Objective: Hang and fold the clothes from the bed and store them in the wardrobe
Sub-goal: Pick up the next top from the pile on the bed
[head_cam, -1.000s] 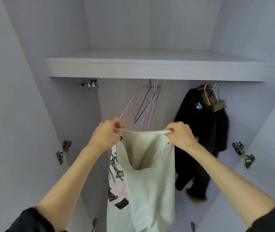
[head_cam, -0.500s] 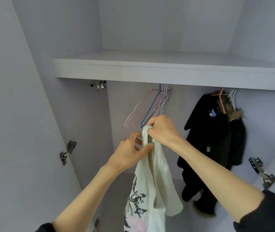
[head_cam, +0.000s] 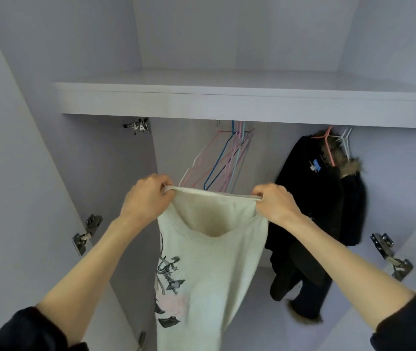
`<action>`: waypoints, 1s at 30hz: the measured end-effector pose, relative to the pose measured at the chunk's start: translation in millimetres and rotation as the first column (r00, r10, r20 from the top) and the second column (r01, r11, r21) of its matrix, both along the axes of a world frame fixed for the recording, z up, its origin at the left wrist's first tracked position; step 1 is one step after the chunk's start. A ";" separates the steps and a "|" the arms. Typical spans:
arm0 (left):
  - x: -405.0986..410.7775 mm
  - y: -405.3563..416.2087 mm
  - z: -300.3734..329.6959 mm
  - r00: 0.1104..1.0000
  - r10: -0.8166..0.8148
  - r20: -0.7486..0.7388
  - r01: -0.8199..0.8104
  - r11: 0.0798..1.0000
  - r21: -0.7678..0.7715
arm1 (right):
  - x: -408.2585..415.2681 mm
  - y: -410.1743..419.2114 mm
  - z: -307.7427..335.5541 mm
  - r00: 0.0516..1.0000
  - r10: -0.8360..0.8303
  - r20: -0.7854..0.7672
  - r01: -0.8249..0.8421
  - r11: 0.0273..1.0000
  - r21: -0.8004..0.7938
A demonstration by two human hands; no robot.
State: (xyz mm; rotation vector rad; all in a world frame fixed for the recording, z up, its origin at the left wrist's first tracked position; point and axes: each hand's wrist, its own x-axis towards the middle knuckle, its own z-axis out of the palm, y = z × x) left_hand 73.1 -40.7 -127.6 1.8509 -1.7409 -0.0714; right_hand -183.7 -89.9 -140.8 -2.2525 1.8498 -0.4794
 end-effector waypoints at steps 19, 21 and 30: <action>23.4 -5.3 -14.0 0.959 -0.039 -0.281 0.104 0.970 0.219 | -20.0 -30.1 -8.3 0.999 0.047 0.009 -0.047 0.976 0.214; 14.3 -4.7 -12.3 0.952 -0.050 -0.301 0.110 0.976 0.185 | -18.9 -36.9 -16.4 0.996 0.059 0.069 -0.077 0.948 0.307; -5.5 -9.3 5.0 0.913 -0.051 -0.404 0.094 0.992 0.087 | 26.2 -84.3 -40.3 0.631 -0.291 0.719 -0.206 0.831 0.517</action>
